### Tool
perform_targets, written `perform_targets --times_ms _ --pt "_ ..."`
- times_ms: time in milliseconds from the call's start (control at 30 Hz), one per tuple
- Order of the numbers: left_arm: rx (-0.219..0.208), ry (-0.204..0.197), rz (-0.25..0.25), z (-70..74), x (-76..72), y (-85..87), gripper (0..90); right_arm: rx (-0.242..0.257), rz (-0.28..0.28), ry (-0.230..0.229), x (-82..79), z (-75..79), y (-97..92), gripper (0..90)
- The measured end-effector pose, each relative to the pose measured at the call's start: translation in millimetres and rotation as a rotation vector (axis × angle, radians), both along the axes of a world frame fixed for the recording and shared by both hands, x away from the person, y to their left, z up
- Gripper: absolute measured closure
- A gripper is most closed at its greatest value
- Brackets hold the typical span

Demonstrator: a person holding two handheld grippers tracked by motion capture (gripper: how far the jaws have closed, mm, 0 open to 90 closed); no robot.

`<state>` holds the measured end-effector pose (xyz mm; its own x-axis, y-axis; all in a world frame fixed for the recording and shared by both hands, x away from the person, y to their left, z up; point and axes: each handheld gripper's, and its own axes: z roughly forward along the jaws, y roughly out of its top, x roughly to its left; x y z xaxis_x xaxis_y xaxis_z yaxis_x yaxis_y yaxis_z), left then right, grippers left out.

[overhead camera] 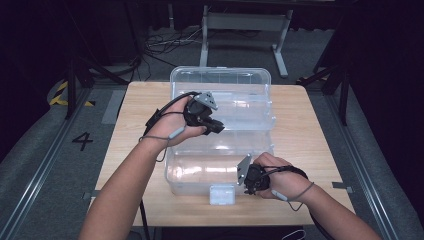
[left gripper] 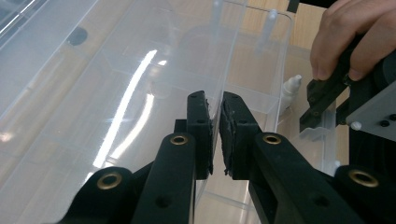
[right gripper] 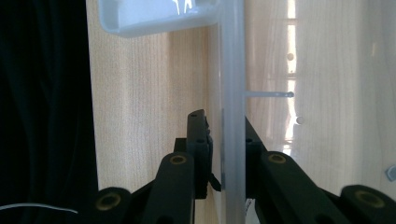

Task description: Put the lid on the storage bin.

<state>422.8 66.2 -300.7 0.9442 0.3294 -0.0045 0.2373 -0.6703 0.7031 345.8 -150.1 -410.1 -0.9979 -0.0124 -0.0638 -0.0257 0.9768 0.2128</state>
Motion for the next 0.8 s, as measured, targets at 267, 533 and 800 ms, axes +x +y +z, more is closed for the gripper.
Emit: perform_targets --times_ms 267,533,800 --pt "-0.006 0.002 -0.010 -2.0 -10.7 2.5 83.2 0.007 -0.011 -0.009 -2.4 -0.4 -0.4 80.7" --pt "0.017 -0.002 -0.034 -4.5 -26.0 0.4 83.7 -0.001 -0.013 -0.019 -3.6 0.2 -0.4 80.5" --pt "0.025 0.006 -0.054 -9.1 -37.5 1.2 84.2 -0.001 -0.018 -0.036 -5.6 0.2 -0.7 79.7"
